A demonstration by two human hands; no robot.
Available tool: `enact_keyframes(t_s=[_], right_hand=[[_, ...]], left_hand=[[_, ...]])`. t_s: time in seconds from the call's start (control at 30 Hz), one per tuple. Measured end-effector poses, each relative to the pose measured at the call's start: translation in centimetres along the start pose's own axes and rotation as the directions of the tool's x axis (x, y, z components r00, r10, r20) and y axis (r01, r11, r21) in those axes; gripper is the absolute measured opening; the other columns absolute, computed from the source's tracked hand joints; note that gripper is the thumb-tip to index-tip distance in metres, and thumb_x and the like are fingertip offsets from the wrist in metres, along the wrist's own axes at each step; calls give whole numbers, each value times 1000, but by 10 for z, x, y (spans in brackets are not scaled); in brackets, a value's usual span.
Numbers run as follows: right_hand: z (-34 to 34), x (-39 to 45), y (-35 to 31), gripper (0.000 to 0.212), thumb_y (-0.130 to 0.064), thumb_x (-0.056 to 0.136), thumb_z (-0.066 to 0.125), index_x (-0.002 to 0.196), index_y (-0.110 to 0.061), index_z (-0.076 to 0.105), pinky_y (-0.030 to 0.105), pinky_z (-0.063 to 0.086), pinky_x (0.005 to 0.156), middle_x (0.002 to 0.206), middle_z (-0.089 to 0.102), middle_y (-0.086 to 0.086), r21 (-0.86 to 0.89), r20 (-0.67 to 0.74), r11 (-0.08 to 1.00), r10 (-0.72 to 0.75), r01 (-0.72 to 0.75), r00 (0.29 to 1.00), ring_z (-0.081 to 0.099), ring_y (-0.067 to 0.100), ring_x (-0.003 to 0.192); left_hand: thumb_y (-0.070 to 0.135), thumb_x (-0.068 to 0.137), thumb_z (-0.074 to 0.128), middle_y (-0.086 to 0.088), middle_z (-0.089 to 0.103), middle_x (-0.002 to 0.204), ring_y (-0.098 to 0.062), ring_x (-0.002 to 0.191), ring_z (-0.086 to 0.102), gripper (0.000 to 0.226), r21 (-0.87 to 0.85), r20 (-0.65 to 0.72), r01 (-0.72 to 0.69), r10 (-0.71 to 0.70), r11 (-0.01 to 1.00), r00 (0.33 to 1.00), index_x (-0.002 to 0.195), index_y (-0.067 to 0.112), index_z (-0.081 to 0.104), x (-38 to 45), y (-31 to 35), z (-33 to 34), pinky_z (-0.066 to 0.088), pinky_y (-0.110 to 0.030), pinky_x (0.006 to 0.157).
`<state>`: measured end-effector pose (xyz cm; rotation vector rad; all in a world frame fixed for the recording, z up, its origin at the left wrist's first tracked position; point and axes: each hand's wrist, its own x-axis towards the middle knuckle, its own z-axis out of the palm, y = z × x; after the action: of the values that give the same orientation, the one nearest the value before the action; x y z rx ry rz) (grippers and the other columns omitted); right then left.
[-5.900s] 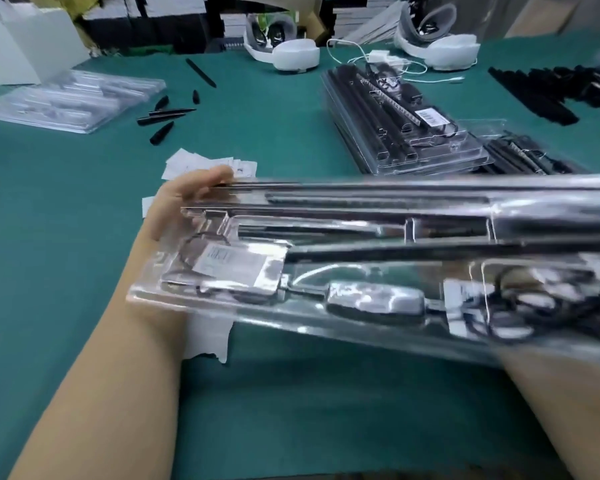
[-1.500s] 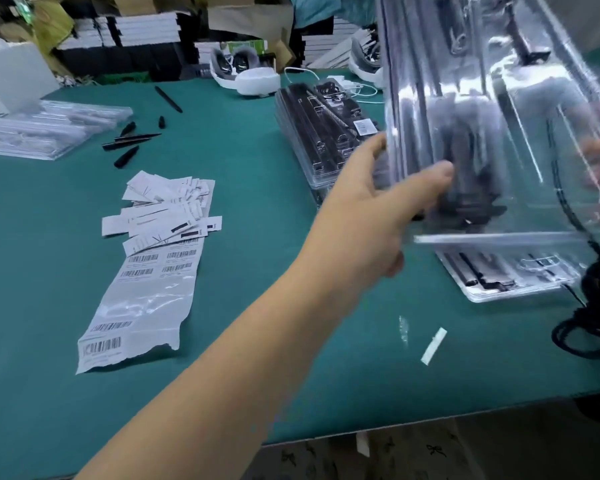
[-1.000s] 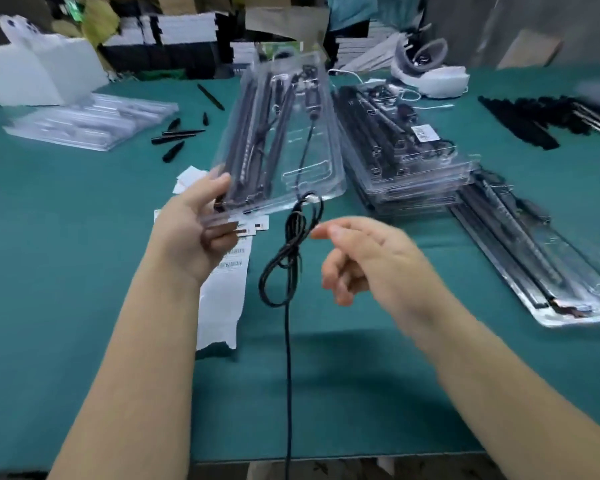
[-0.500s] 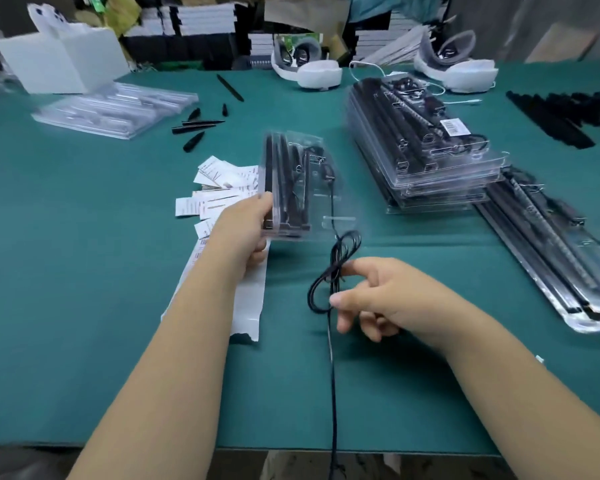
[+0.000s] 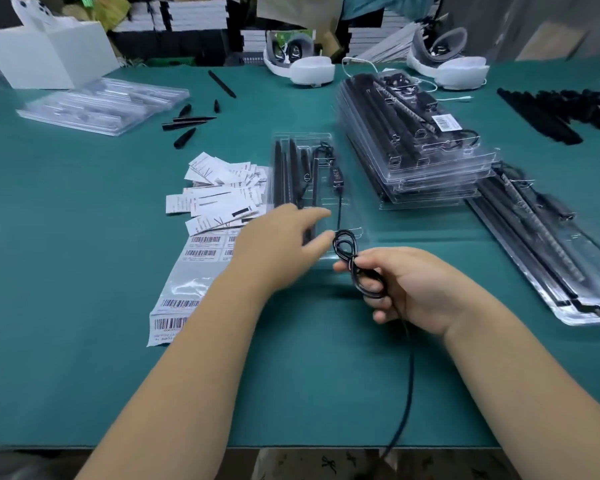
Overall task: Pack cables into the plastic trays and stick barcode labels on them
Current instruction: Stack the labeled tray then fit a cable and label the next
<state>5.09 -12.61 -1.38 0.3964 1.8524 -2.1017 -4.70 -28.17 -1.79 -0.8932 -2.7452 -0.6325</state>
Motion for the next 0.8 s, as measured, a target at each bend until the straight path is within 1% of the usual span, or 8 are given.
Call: enact_keyframes(t_s=[0.1, 0.2, 0.3, 0.4, 0.47, 0.57, 0.7, 0.8], right_hand=[[-4, 0, -2, 16, -23, 90, 56, 87, -10, 65, 18, 27, 36, 47, 28, -9, -66, -92, 997, -46, 40, 995, 21, 8, 39], [-11, -1, -3, 12, -21, 87, 61, 83, -9, 61, 17, 23, 34, 46, 27, -9, -80, -185, 991, -119, 105, 976, 20, 8, 38], [-17, -1, -7, 16, -19, 87, 58, 72, -12, 59, 16, 21, 33, 43, 24, -8, 64, -311, 987, -121, 147, 943, 17, 8, 34], [-25, -1, -12, 14, -19, 81, 58, 68, -17, 53, 15, 23, 33, 40, 24, -7, 178, -481, 955, -125, 237, 868, 17, 8, 33], [-27, -2, -13, 10, -19, 78, 59, 69, -19, 54, 16, 26, 36, 41, 26, -7, 127, -560, 949, -173, 290, 810, 19, 10, 34], [-21, -2, -10, 9, -19, 80, 59, 71, -17, 57, 17, 29, 38, 42, 27, -8, -32, -569, 931, -316, 364, 759, 22, 11, 37], [-11, -5, -13, 24, -27, 87, 59, 64, -20, 60, 20, 28, 39, 42, 25, -9, -222, -546, 885, -461, 410, 699, 23, 11, 41], [-5, -12, -22, 30, -33, 91, 58, 65, -20, 61, 19, 24, 38, 43, 23, -6, -234, -501, 892, -451, 386, 739, 21, 12, 39]], left_hand=[[47, 92, 39, 10, 38, 88, -19, 98, 53, 45, 47, 150, -58, 51, 997, 987, 137, 50, 42, 2, 6, 4, 36, -30, 72], [61, 82, 47, 12, 41, 82, -14, 89, 49, 56, 52, 211, -98, 85, 994, 974, 137, 51, 40, 5, 2, 1, 33, -29, 69], [61, 87, 52, 12, 60, 88, -14, 91, 56, 47, -4, 151, -99, 99, 995, 984, 132, 46, 52, 5, -2, -3, 38, -27, 68], [48, 90, 58, 7, 72, 101, -13, 96, 63, 34, -115, 72, -114, 123, 987, 990, 120, 34, 66, 0, -5, -11, 49, -28, 79], [44, 84, 68, 16, 71, 80, 1, 75, 61, 21, -163, 111, -93, 112, 982, 987, 97, 29, 77, -3, -8, -15, 50, -22, 69], [42, 72, 80, 20, 58, 54, 5, 54, 50, 25, -202, 243, -7, 58, 979, 968, 63, 22, 69, -3, -12, -21, 35, -10, 47], [42, 62, 84, 15, 54, 47, 2, 44, 44, 34, -216, 407, 76, 19, 974, 913, 57, 16, 63, -7, -14, -27, 31, -9, 42], [53, 57, 82, 11, 50, 46, -1, 42, 41, 43, -179, 490, 120, -17, 977, 872, 58, 15, 62, -9, -14, -32, 34, -17, 45]])
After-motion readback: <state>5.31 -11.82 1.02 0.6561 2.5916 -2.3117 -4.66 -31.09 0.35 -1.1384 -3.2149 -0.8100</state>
